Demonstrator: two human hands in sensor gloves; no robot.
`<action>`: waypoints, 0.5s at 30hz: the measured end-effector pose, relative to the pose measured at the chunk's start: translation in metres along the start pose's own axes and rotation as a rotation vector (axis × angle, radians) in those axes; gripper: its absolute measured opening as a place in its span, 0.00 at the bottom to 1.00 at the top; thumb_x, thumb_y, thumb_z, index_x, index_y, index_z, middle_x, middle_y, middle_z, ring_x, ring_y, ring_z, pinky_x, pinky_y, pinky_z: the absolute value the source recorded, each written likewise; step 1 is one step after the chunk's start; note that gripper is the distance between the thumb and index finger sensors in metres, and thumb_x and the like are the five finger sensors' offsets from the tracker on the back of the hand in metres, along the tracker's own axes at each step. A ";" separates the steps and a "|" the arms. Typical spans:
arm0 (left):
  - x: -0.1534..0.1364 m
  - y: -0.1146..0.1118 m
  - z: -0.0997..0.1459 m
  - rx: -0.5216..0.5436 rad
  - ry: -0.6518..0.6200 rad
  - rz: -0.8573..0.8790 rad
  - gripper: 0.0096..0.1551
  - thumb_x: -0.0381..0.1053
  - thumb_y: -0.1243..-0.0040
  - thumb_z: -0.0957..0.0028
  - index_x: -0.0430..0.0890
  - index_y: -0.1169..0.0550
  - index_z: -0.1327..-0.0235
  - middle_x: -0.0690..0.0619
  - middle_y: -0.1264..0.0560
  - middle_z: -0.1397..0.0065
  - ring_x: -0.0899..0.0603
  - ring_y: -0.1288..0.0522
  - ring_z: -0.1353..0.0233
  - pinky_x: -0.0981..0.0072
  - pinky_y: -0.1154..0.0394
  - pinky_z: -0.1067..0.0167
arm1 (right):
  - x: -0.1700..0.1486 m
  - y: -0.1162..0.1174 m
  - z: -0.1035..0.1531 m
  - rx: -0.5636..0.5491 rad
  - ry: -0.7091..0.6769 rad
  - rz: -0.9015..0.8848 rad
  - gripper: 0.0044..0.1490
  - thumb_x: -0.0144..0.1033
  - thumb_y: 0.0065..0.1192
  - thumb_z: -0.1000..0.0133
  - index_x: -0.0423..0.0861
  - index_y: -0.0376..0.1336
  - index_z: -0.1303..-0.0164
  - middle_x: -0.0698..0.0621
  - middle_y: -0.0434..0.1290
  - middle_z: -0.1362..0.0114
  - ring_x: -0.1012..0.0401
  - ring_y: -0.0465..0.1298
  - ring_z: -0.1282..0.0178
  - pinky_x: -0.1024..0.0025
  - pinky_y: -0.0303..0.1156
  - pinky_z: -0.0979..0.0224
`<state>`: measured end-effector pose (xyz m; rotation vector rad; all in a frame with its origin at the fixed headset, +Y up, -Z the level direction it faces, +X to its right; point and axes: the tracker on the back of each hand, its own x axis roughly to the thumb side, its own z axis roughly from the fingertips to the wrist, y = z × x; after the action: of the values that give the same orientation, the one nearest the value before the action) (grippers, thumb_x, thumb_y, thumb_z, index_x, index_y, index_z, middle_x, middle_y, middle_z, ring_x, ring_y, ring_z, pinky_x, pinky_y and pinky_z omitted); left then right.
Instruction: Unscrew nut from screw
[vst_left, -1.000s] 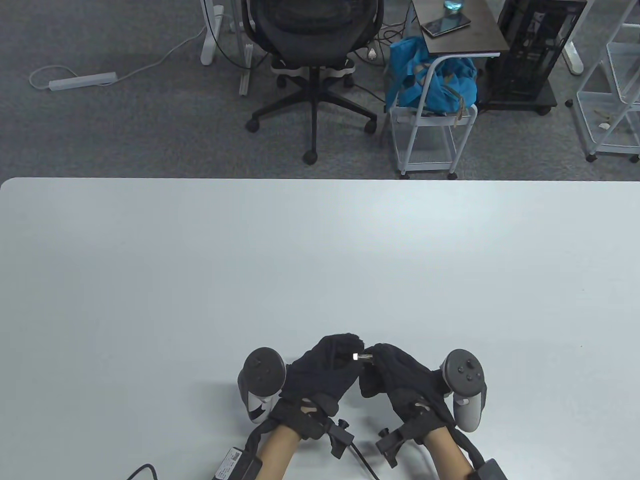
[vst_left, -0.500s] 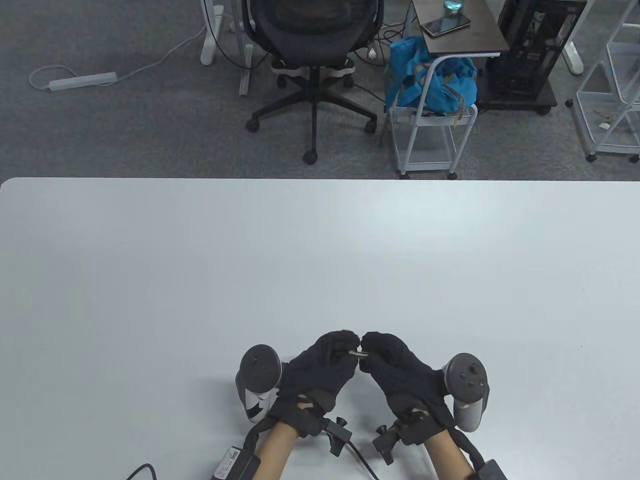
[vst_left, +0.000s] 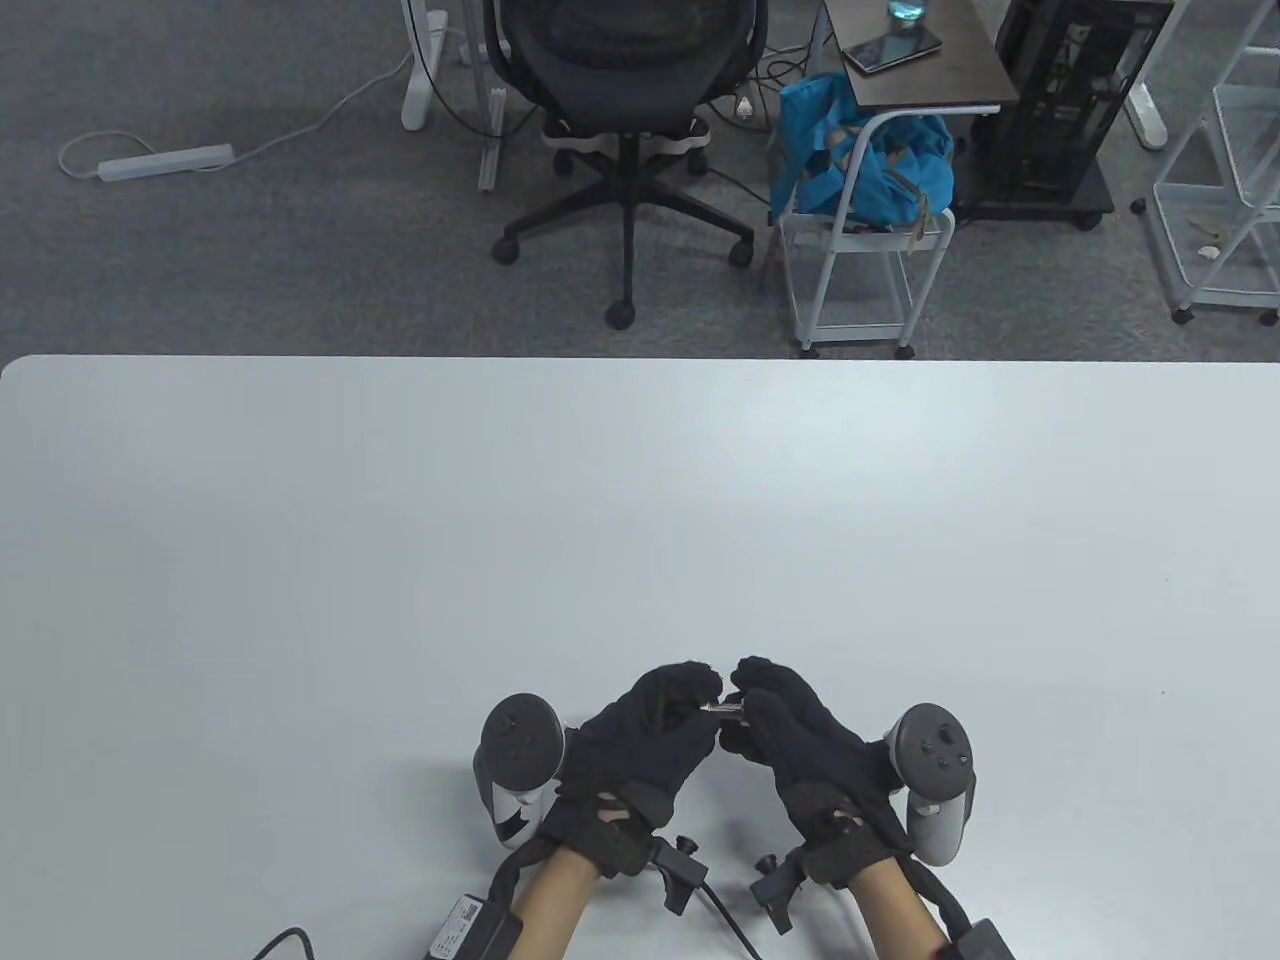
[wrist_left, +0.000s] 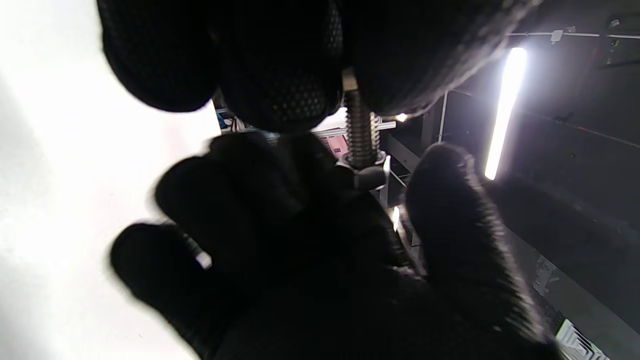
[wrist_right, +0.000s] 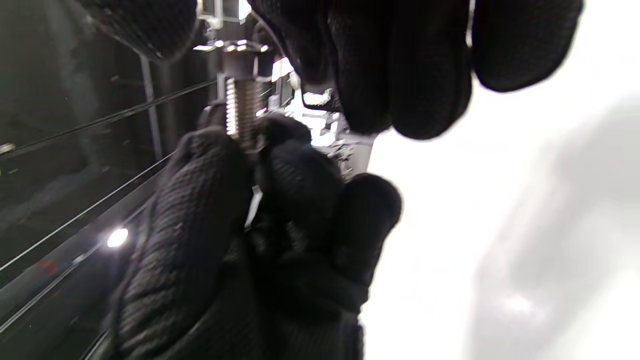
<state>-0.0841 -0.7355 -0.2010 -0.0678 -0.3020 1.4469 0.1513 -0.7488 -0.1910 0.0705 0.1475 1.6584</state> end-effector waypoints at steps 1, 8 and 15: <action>0.001 0.000 0.000 -0.001 -0.004 -0.008 0.26 0.49 0.28 0.50 0.53 0.20 0.36 0.41 0.21 0.36 0.45 0.16 0.51 0.42 0.20 0.45 | 0.000 0.000 0.000 0.001 0.009 0.010 0.48 0.63 0.49 0.38 0.31 0.66 0.31 0.37 0.81 0.44 0.40 0.81 0.52 0.36 0.74 0.45; 0.001 0.000 0.000 0.018 -0.016 -0.035 0.26 0.49 0.27 0.50 0.53 0.19 0.37 0.41 0.19 0.37 0.45 0.15 0.53 0.42 0.19 0.46 | 0.004 0.001 -0.001 0.044 0.009 0.031 0.37 0.55 0.53 0.37 0.34 0.69 0.39 0.49 0.82 0.56 0.51 0.83 0.61 0.43 0.78 0.46; -0.003 0.003 0.000 0.039 0.010 -0.002 0.26 0.53 0.29 0.50 0.51 0.19 0.37 0.42 0.17 0.40 0.46 0.15 0.55 0.44 0.18 0.49 | 0.009 0.003 -0.002 0.048 -0.090 0.019 0.35 0.47 0.60 0.39 0.37 0.62 0.29 0.46 0.78 0.45 0.48 0.80 0.49 0.41 0.74 0.37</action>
<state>-0.0876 -0.7381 -0.2021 -0.0429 -0.2653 1.4493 0.1474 -0.7399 -0.1931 0.1833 0.1182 1.6673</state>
